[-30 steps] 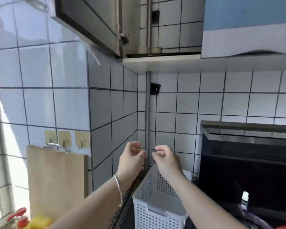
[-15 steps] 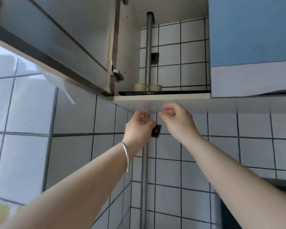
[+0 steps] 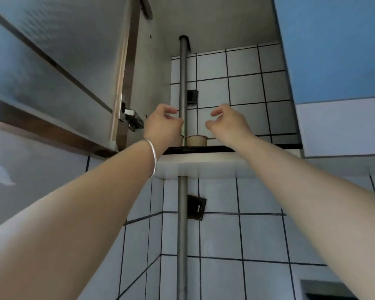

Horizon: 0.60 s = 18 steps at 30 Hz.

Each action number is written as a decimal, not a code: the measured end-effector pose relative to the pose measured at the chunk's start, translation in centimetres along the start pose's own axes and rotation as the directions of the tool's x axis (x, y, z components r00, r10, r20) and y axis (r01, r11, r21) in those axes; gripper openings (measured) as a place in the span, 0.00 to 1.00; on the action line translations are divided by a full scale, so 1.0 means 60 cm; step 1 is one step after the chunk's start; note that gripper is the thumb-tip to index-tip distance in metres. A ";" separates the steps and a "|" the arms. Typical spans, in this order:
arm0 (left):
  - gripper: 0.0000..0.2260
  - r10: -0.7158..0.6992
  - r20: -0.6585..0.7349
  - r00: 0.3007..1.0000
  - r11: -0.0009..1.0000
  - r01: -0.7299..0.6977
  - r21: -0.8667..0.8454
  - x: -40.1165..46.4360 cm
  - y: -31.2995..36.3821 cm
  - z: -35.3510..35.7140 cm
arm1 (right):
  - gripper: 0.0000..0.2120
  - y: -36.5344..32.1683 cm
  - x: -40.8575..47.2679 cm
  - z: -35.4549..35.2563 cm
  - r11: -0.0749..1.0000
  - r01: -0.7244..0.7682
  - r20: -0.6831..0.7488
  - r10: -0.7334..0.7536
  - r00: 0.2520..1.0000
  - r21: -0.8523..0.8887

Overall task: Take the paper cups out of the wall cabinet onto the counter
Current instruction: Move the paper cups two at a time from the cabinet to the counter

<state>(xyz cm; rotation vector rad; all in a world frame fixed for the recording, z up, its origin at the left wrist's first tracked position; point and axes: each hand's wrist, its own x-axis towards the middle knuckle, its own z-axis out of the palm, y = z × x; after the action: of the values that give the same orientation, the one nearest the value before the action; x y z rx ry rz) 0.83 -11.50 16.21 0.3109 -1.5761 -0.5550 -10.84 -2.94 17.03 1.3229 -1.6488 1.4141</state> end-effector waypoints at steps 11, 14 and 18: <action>0.21 -0.218 0.365 0.905 0.793 -0.054 0.607 0.120 -0.018 0.047 | 0.21 0.006 0.125 0.066 0.868 -0.099 0.307 0.277 0.910 -0.487; 0.21 -0.236 0.412 0.880 0.728 -0.121 0.675 0.120 -0.019 0.056 | 0.24 -0.005 0.128 0.066 0.837 -0.056 0.388 0.310 0.868 -0.544; 0.22 -0.218 0.388 0.896 0.678 -0.146 0.721 0.127 -0.023 0.054 | 0.26 -0.003 0.136 0.075 0.797 -0.040 0.432 0.369 0.823 -0.603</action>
<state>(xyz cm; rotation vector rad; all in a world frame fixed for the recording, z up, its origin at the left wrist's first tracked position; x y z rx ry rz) -3.27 -16.06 21.96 0.8862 -2.2191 0.0438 -12.66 -9.65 23.19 1.2381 -2.4162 0.5457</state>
